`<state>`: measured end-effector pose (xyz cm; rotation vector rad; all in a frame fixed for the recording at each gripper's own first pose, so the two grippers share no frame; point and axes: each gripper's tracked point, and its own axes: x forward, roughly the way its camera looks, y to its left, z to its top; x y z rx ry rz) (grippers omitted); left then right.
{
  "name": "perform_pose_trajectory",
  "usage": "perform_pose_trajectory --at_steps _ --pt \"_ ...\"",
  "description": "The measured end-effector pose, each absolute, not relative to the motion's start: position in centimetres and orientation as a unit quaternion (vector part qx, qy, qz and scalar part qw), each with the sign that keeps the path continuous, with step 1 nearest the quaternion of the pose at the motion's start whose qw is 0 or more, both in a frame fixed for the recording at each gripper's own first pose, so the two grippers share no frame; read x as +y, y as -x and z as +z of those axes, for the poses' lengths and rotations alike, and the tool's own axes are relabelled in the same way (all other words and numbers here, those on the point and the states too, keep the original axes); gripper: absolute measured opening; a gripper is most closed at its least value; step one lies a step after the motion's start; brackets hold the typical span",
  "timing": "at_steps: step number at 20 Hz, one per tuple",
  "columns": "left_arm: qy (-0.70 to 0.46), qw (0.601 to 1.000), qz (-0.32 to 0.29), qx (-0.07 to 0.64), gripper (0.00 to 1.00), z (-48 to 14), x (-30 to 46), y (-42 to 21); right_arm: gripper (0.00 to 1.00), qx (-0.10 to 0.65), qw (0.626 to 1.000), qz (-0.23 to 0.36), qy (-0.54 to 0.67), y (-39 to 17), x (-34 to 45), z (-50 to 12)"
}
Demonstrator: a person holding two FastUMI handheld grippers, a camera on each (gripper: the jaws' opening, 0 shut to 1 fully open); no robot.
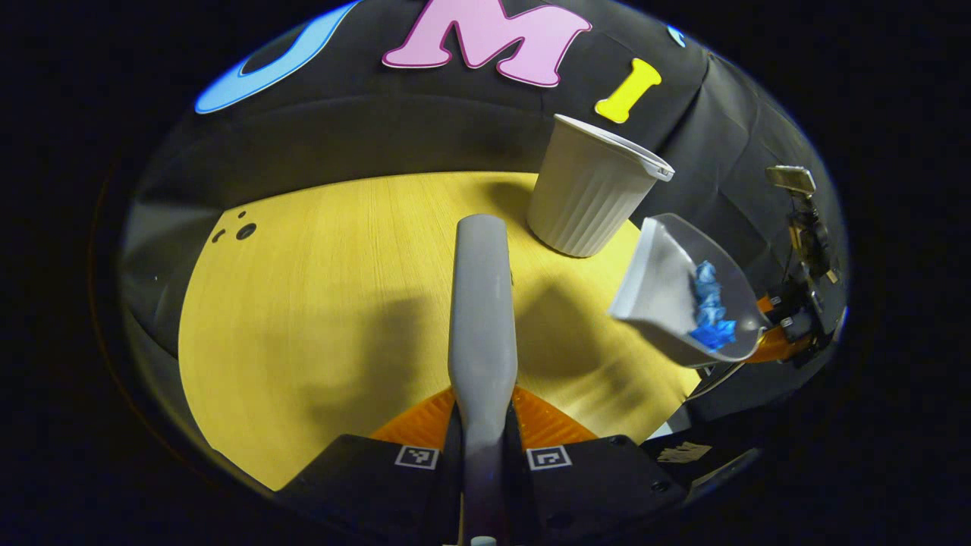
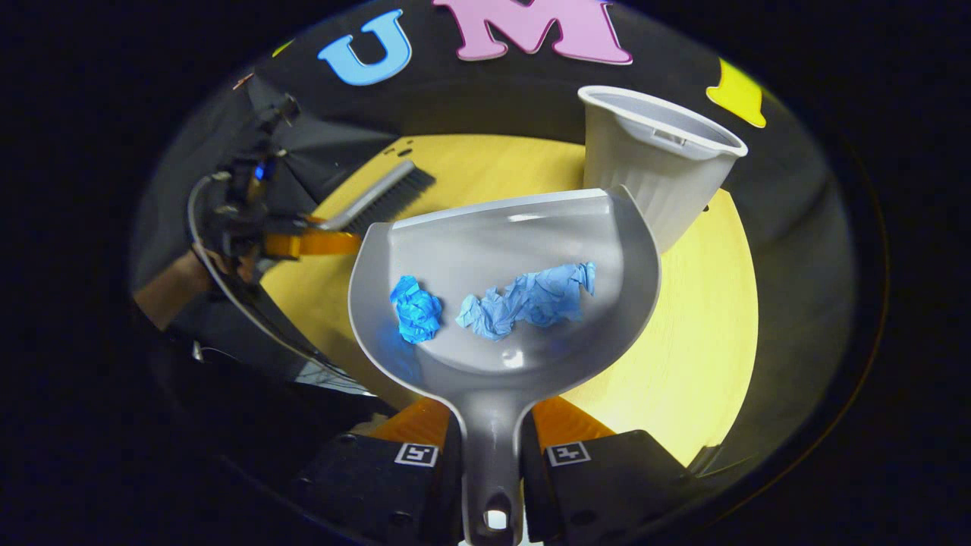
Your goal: Pick up the small broom and dustpan from the desktop, sweep the trash into the dustpan with the broom, and then empty the trash into the garbage bin.
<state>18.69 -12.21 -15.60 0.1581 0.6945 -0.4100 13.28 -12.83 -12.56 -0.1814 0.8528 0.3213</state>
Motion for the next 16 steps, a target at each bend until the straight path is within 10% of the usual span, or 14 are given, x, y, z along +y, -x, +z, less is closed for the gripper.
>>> perform_pose_trajectory --at_steps 16 --pt "-0.054 0.913 -0.190 0.356 0.28 -14.2 -13.4 -18.1 0.37 0.357 0.924 0.112 0.081 -21.7 -18.9 2.3"
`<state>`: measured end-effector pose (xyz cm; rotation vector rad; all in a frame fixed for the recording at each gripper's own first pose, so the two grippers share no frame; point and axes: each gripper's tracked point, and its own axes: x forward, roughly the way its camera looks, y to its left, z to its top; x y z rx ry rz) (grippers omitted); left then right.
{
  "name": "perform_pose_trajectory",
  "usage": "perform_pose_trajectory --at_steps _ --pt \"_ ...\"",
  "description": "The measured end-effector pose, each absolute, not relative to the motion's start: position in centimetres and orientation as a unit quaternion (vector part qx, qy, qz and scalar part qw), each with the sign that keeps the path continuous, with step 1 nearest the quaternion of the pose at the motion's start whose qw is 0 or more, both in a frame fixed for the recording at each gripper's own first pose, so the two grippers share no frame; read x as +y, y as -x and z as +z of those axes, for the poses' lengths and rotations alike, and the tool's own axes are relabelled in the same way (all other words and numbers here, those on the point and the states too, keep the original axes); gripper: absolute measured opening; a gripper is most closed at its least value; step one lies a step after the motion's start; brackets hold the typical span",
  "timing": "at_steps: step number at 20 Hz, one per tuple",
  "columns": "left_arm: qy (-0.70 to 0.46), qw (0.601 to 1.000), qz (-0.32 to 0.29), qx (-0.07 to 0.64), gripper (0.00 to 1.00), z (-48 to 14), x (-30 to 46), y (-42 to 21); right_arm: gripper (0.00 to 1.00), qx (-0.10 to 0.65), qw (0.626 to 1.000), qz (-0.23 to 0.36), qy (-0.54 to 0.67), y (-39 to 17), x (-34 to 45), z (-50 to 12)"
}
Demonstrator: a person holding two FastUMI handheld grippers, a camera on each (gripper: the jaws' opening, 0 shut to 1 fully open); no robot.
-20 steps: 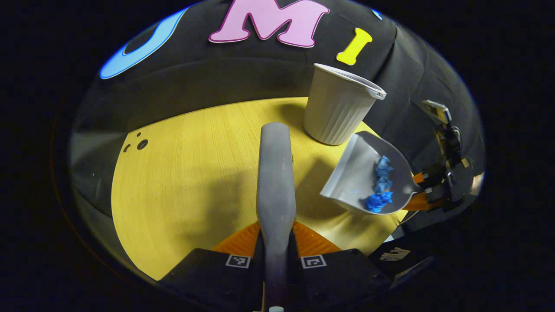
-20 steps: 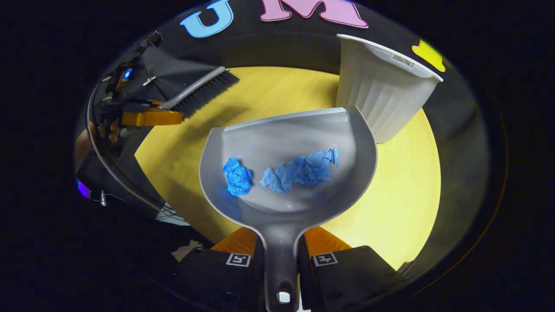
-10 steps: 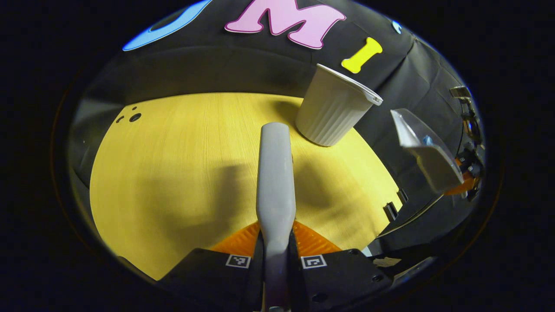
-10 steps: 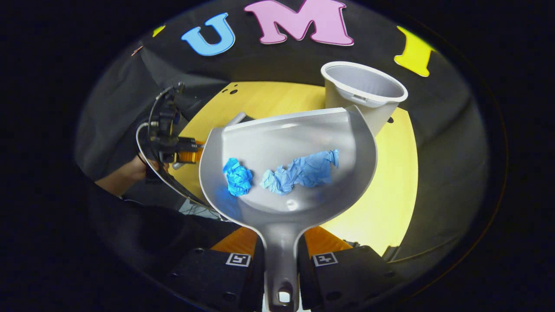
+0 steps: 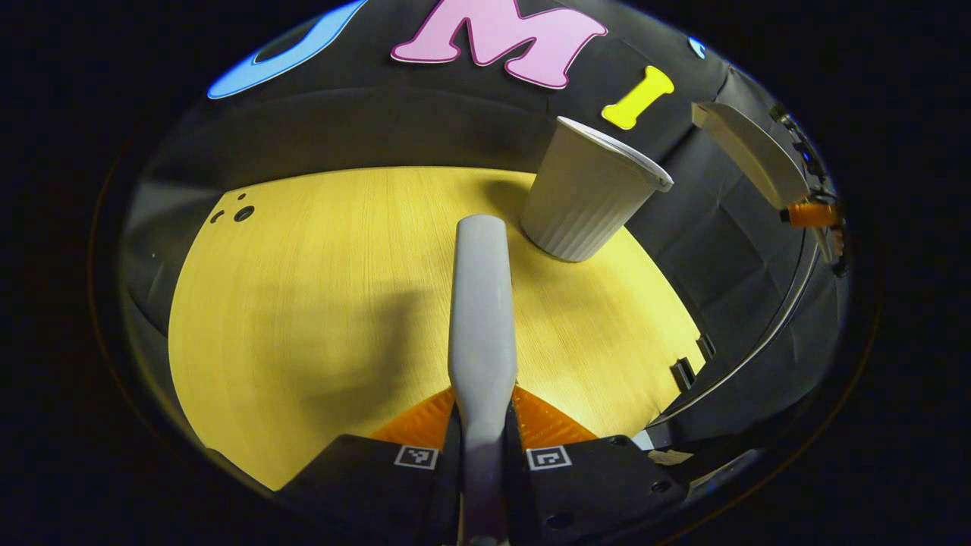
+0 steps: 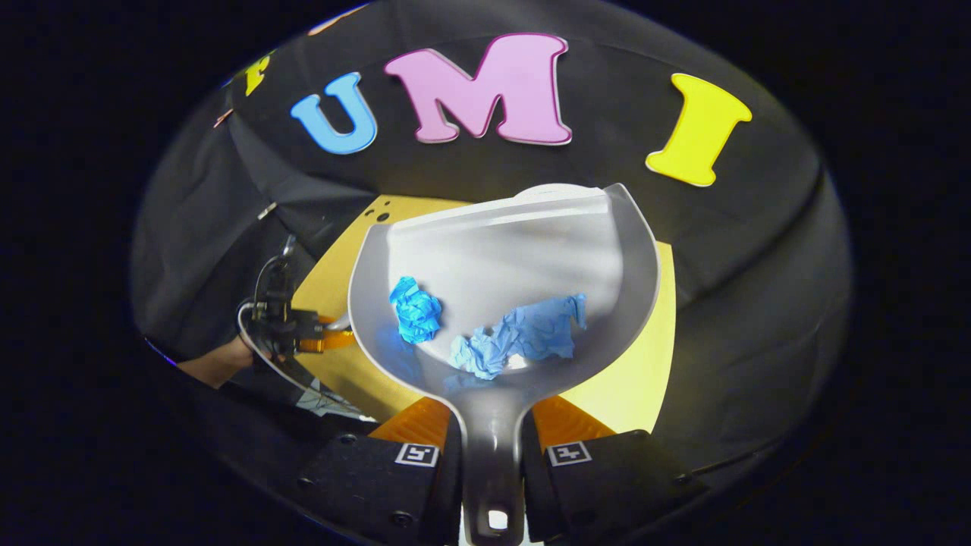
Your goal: Pick up the small broom and dustpan from the desktop, sweep the trash into the dustpan with the broom, and then empty the trash into the garbage bin.
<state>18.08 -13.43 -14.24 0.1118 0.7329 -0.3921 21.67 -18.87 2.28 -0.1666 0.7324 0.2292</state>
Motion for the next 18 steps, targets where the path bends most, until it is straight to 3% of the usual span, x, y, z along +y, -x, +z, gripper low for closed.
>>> perform_pose_trajectory --at_steps 6,7,16,18 --pt "-0.056 0.921 -0.159 0.350 0.31 -13.2 -12.2 -19.4 0.37 0.346 0.929 0.087 0.101 -27.2 -24.5 3.8" --pt "-0.049 0.922 -0.154 0.352 0.28 -13.2 -12.0 -19.4 0.37 0.346 0.928 0.081 0.107 -28.4 -25.1 3.5" --pt "-0.042 0.920 -0.098 0.377 0.31 -13.0 -8.8 -18.9 0.37 0.335 0.923 0.033 0.186 -38.6 -29.1 -0.6" --pt "-0.038 0.922 -0.093 0.374 0.24 -12.8 -8.7 -18.5 0.37 0.325 0.931 0.025 0.166 -39.7 -28.6 -0.2"
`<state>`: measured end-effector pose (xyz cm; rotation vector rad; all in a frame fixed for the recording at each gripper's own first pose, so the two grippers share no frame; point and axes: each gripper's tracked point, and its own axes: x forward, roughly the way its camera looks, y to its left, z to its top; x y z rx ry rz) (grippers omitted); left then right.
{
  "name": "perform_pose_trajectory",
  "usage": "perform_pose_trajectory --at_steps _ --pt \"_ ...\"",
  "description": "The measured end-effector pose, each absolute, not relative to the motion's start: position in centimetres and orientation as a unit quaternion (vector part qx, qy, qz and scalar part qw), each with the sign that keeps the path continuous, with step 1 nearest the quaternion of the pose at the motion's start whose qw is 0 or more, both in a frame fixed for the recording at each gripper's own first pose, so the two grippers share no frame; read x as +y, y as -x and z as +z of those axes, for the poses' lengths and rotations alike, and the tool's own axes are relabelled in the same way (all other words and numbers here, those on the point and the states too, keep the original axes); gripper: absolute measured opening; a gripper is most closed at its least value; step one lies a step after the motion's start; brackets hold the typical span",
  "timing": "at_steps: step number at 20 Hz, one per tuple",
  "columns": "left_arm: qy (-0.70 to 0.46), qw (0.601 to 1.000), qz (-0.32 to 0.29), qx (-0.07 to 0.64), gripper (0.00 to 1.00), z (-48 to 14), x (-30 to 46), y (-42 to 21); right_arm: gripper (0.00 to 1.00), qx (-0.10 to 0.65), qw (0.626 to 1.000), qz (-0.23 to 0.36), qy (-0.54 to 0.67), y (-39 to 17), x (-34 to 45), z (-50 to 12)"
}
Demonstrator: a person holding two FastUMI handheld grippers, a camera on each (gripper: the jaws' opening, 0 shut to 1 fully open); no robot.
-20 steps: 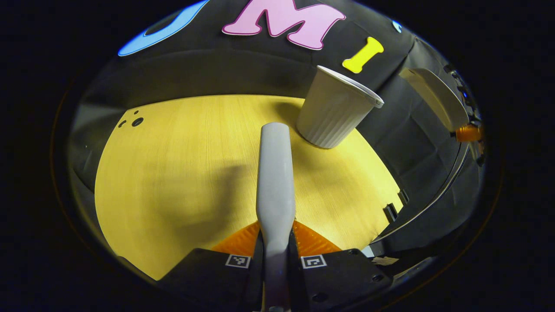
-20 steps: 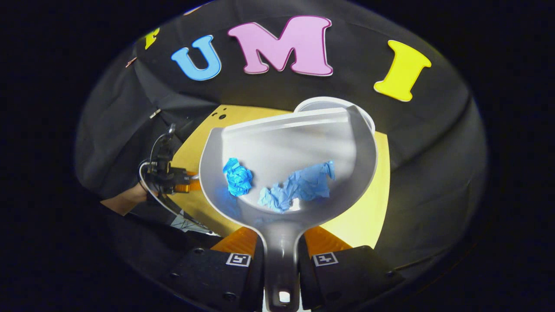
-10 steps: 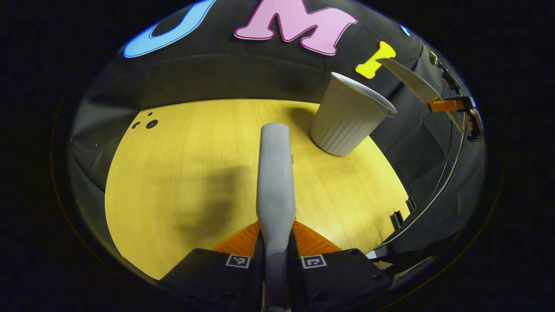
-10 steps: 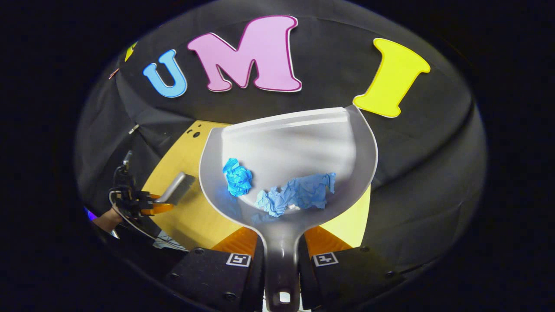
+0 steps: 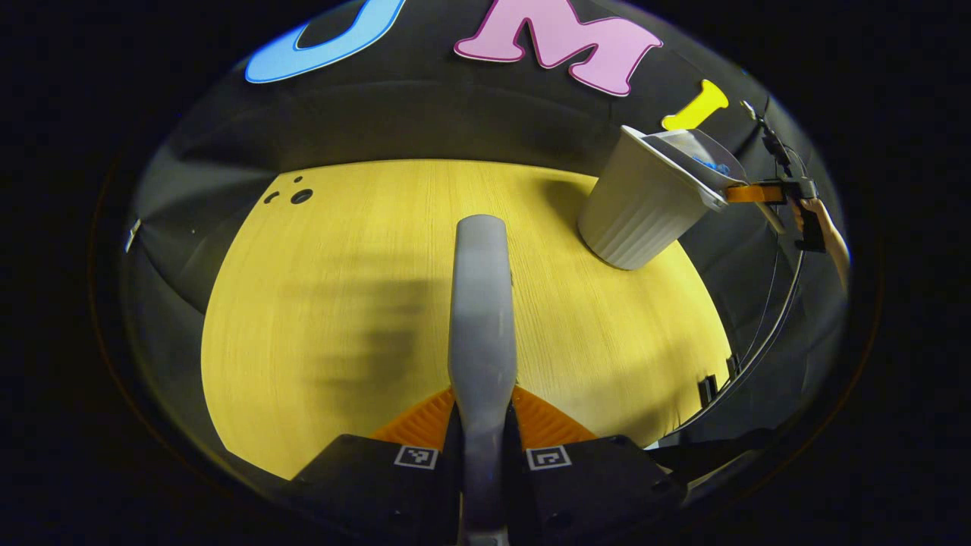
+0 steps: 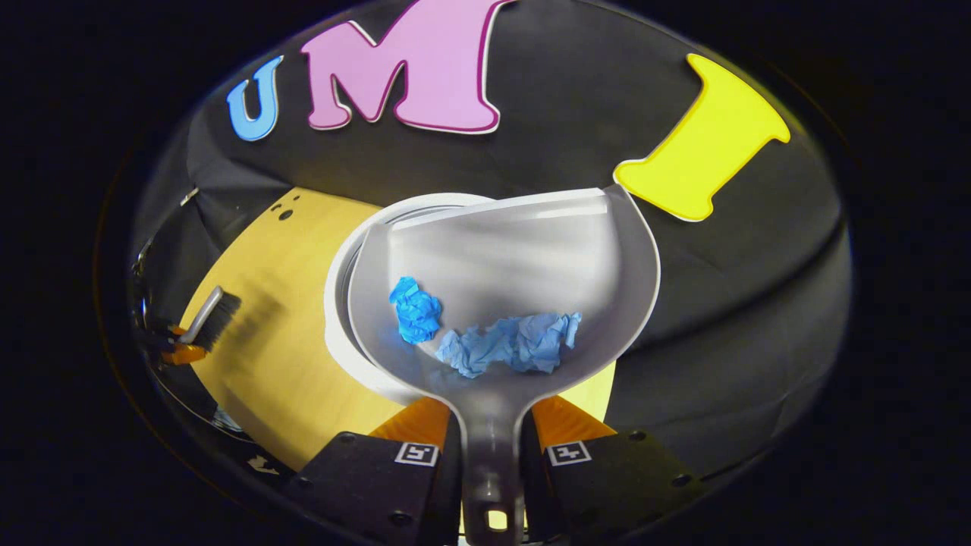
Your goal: Pick up the small broom and dustpan from the desktop, sweep the trash into the dustpan with the broom, and then empty the trash into the garbage bin.
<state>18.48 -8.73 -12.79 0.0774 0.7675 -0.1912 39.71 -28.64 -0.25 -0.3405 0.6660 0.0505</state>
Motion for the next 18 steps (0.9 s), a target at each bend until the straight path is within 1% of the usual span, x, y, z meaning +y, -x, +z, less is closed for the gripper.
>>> perform_pose_trajectory --at_steps 1,4,5,6,8,10,14,16,18 --pt "-0.033 0.922 -0.096 0.374 0.28 -12.9 -9.0 -18.2 0.37 0.329 0.929 0.014 0.170 -40.0 -28.8 -0.3" --pt "-0.024 0.918 -0.122 0.376 0.28 -13.2 -10.4 -17.9 0.37 0.331 0.919 -0.009 0.212 -39.7 -29.8 -0.8" --pt "-0.019 0.918 -0.131 0.375 0.31 -13.2 -10.7 -18.0 0.37 0.336 0.914 -0.015 0.225 -39.6 -29.6 -0.8" --pt "-0.015 0.917 -0.139 0.374 0.28 -13.4 -11.0 -18.2 0.37 0.339 0.909 -0.020 0.242 -39.8 -29.5 -0.7" --pt "-0.028 0.915 -0.142 0.376 0.28 -13.6 -11.0 -18.1 0.37 0.338 0.894 -0.032 0.293 -39.6 -29.2 -0.8" --pt "-0.049 0.917 -0.159 0.362 0.28 -13.2 -11.6 -18.2 0.37 0.326 0.874 -0.047 0.356 -39.5 -29.0 -0.5" --pt "-0.043 0.908 -0.194 0.368 0.28 -14.0 -12.6 -17.6 0.37 0.319 0.852 -0.095 0.404 -39.4 -29.5 0.1" --pt "-0.046 0.905 -0.200 0.372 0.28 -14.4 -12.2 -17.6 0.37 0.312 0.831 -0.115 0.445 -39.6 -29.7 0.3" --pt "-0.049 0.905 -0.201 0.371 0.28 -14.7 -11.4 -17.6 0.37 0.300 0.794 -0.129 0.513 -39.5 -30.0 0.4"
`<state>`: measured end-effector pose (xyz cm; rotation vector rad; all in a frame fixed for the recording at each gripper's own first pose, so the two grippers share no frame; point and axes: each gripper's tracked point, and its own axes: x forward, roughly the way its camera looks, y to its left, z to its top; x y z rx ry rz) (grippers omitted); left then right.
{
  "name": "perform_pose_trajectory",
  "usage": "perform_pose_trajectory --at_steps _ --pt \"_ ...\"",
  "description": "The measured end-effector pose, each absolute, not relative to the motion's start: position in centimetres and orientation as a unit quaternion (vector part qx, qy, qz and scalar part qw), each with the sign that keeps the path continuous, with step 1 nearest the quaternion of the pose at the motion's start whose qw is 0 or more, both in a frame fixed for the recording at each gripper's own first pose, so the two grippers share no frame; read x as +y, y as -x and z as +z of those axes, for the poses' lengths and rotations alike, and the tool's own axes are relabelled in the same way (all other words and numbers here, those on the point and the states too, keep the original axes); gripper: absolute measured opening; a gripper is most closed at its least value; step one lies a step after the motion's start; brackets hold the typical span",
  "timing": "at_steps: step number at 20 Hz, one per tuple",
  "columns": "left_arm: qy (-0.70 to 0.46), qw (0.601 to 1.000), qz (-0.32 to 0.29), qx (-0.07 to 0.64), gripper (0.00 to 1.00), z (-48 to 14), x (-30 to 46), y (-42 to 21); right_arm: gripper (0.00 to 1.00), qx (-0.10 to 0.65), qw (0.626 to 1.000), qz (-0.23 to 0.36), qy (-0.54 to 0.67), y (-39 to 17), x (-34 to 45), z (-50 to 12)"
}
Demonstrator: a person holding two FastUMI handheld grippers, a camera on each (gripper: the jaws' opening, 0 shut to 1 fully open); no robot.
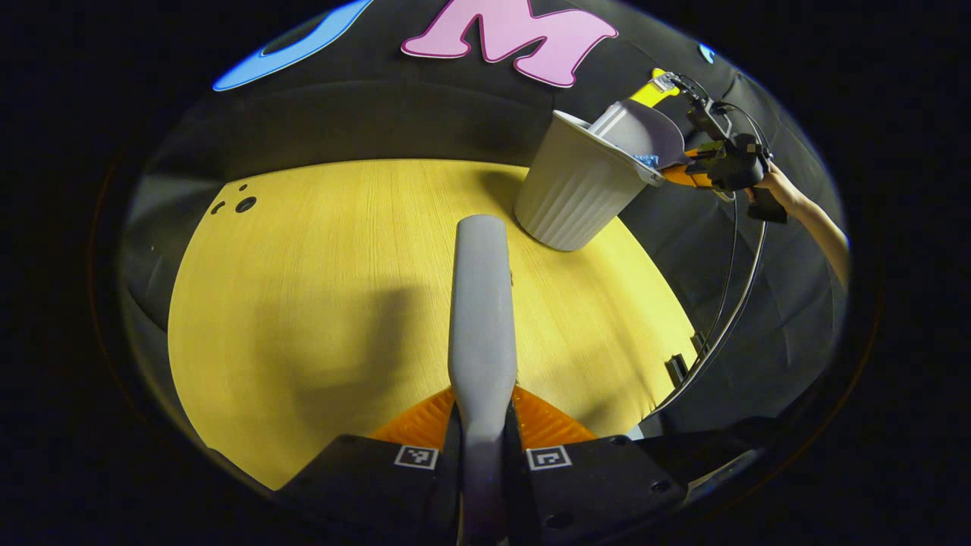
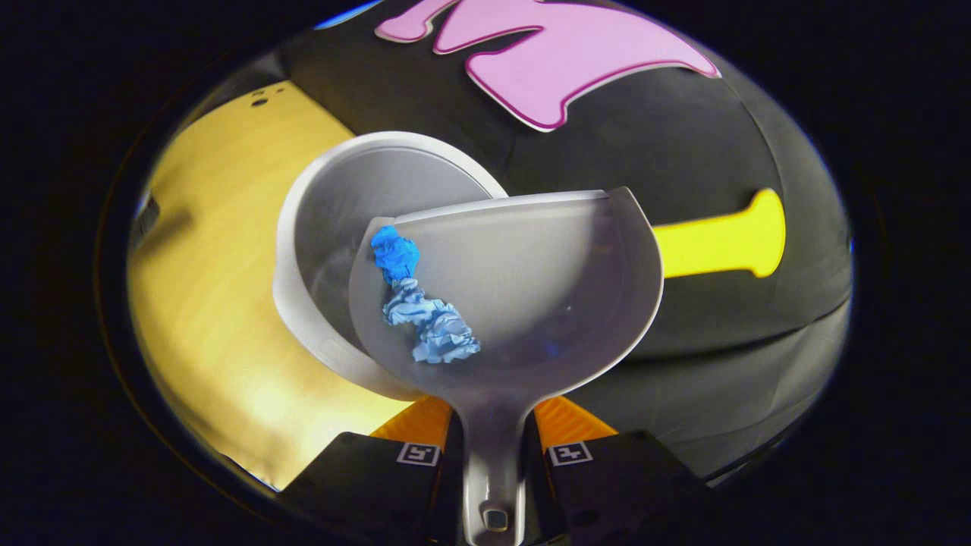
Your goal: Pick up the small broom and dustpan from the desktop, sweep the trash into the dustpan with the broom, and then empty the trash into the garbage bin.
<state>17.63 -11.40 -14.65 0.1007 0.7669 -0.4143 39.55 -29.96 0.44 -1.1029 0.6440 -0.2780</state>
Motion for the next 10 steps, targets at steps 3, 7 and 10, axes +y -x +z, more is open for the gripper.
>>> perform_pose_trajectory --at_steps 3,7,10 --pt "-0.040 0.906 -0.191 0.376 0.28 -15.3 -10.1 -17.7 0.37 0.271 0.718 -0.145 0.625 -39.4 -30.2 1.4" --pt "-0.032 0.903 -0.179 0.389 0.28 -16.3 -8.1 -16.8 0.37 0.223 0.664 -0.159 0.696 -38.4 -31.9 2.5" --pt "-0.029 0.901 -0.175 0.397 0.31 -17.0 -7.1 -16.0 0.37 0.218 0.622 -0.166 0.733 -38.9 -33.3 2.9"
